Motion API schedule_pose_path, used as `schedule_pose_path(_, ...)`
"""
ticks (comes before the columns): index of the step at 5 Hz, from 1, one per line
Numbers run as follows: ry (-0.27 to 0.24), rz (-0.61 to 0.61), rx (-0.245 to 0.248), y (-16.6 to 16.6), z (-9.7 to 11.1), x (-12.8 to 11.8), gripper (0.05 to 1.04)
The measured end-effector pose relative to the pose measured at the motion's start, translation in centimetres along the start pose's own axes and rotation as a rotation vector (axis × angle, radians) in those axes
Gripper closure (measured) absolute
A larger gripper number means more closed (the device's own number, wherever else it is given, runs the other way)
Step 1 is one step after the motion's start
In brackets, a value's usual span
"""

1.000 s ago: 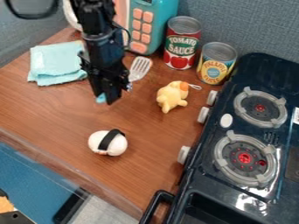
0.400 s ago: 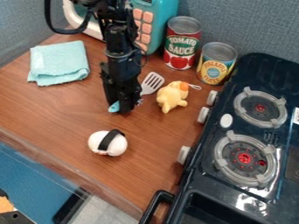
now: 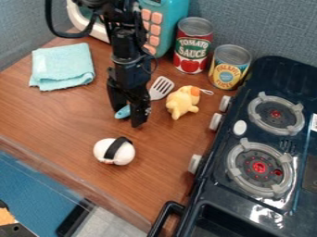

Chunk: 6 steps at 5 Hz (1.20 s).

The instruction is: Move the green spoon to the centre of the table

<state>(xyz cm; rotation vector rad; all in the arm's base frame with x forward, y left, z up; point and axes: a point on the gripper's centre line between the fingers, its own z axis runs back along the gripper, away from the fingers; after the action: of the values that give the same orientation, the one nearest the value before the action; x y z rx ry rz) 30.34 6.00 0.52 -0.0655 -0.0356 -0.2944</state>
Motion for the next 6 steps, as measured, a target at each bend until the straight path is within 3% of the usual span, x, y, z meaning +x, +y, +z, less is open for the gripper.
schedule_pose_path(1,0.001,-0.077,0.026,0.2,1.9,-0.4,0.082)
schedule_pose_path(2,-0.054,-0.12,0.064,1.1,4.9,-0.7,0.082)
schedule_pose_path(3,-0.054,-0.181,0.125,1.5,6.8,-1.9,0.082)
schedule_pose_path(6,-0.053,-0.183,0.126,1.6,6.8,-2.0,0.082)
